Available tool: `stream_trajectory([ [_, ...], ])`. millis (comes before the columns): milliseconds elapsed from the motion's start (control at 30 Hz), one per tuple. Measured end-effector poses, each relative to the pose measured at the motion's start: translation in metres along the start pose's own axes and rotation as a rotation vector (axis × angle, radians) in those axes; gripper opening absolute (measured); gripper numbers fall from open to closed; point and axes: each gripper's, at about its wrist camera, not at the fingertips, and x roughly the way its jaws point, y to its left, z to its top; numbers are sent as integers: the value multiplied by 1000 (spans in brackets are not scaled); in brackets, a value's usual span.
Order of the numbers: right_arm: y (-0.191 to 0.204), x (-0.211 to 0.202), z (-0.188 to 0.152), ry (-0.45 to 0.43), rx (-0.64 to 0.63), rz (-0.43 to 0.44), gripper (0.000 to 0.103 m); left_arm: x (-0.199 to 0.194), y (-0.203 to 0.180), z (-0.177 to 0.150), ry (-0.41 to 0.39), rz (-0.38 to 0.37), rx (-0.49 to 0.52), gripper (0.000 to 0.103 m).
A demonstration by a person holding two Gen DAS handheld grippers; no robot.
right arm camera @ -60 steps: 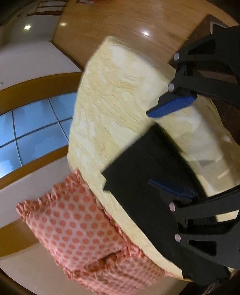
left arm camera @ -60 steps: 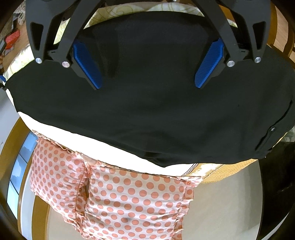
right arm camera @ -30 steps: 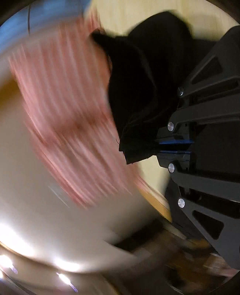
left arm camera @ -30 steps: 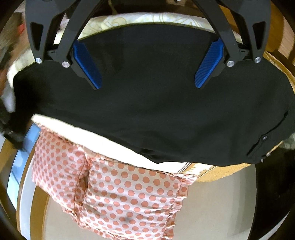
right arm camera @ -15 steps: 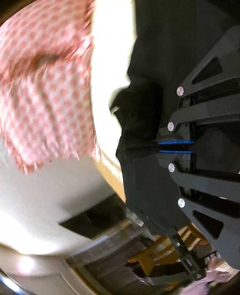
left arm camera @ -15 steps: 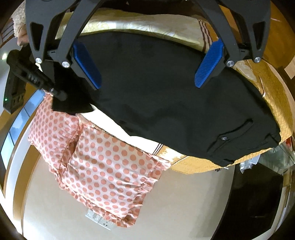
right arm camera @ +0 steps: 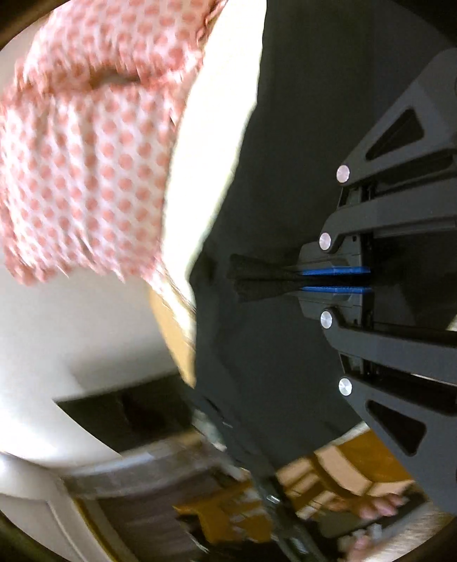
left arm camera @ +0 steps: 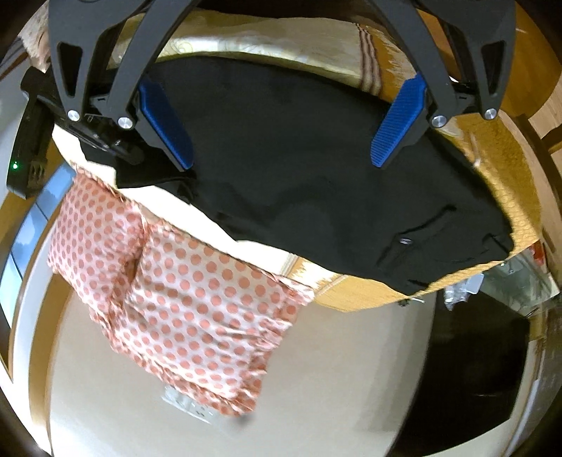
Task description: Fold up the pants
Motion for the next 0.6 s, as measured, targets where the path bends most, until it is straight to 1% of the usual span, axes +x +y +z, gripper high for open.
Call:
stream_trajectory([
  [33, 6, 9, -5, 60, -29, 35, 5, -2, 4, 1, -5, 10, -9, 101],
  [67, 13, 15, -11, 103, -69, 43, 5, -3, 9, 3, -7, 26, -22, 101],
  [100, 21, 21, -19, 133, -117, 33, 5, -4, 14, 4, -9, 38, -32, 101],
  [133, 24, 24, -25, 150, -142, 24, 5, -6, 20, 5, -11, 53, -45, 101],
  [233, 17, 24, -24, 151, -91, 48, 6, -10, 38, 6, -19, 83, -97, 101],
  [300, 20, 26, -22, 178, -108, 52, 9, -11, 48, 8, -19, 93, -126, 101],
  [333, 22, 24, -24, 180, -125, 63, 13, -11, 53, 9, -17, 99, -140, 101],
  [367, 25, 22, -25, 185, -137, 85, 30, -11, 58, 10, -16, 108, -155, 101],
  [400, 29, 20, -25, 189, -149, 114, 51, -11, 62, 12, -19, 114, -168, 101],
  [433, 33, 19, -24, 187, -156, 133, 55, -12, 66, 12, -22, 118, -177, 100],
  [467, 35, 15, -22, 167, -153, 160, 56, -13, 70, 14, -25, 121, -188, 100],
  [500, 35, 11, -21, 144, -148, 168, 56, -14, 74, 15, -26, 124, -196, 100],
  [567, 32, 7, -19, 121, -140, 150, 56, -14, 80, 20, -35, 131, -206, 100],
  [600, 29, 9, -18, 131, -129, 137, 56, -13, 82, 23, -36, 140, -210, 100],
])
